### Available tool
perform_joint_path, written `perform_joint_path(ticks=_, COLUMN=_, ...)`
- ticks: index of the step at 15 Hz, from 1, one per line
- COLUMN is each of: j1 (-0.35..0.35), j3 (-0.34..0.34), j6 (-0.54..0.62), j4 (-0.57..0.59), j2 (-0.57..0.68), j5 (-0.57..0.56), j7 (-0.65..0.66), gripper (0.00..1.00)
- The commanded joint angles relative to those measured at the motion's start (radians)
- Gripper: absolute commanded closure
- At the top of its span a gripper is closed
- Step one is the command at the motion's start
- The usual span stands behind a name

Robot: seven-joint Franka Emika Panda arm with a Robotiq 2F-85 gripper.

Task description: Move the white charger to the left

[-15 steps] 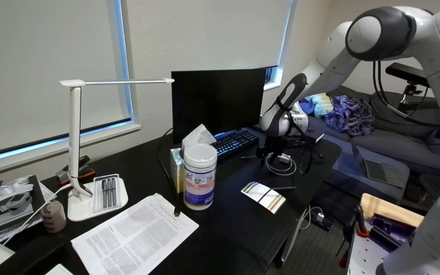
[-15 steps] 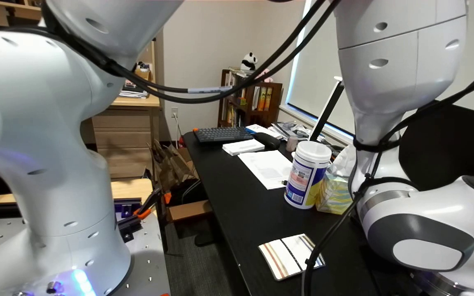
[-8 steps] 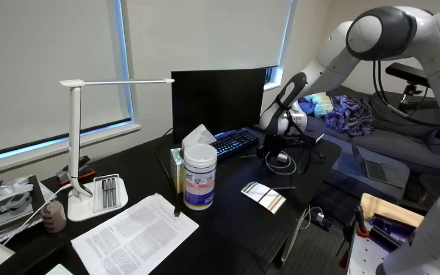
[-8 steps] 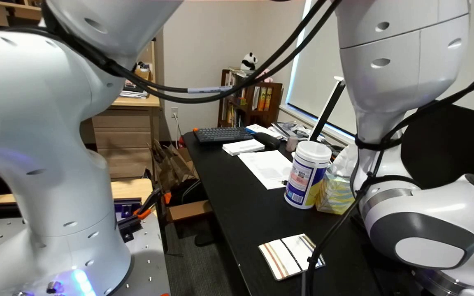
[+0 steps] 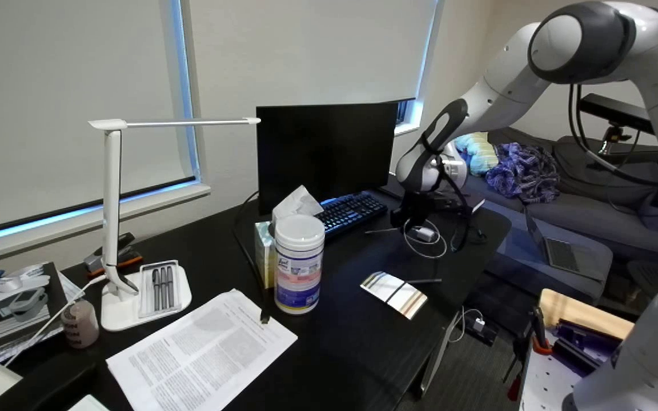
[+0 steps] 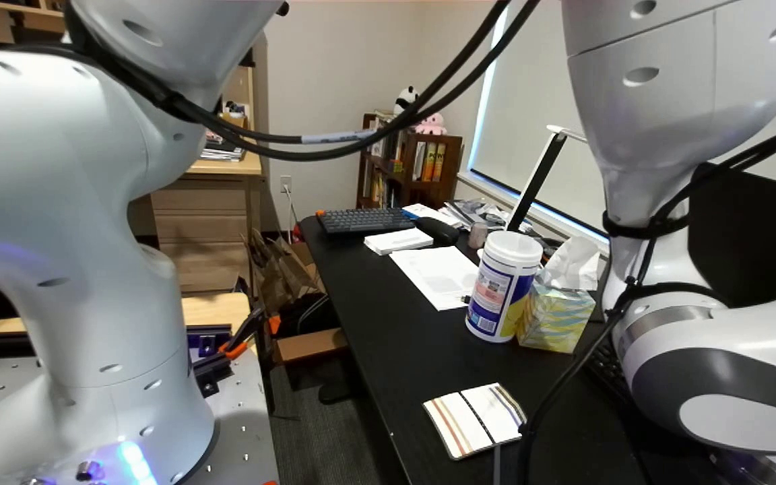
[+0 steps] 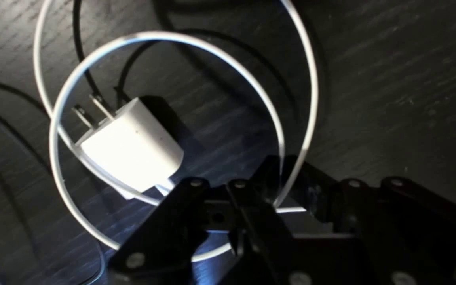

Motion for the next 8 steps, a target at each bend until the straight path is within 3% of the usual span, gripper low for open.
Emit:
perform_joint_path(ticks=1, j1=-0.062, j3=0.011, j6=-0.038, j4=-0.054, j2=-0.139, j5=0.053, j7=-0.017, gripper=0.95)
perform_joint_path(ticks=8, j1=-0.075, j3=-0.036, j6=-0.082, j4=-0.008, j2=-0.240, j5=0.120, j7=0.016, gripper=0.95)
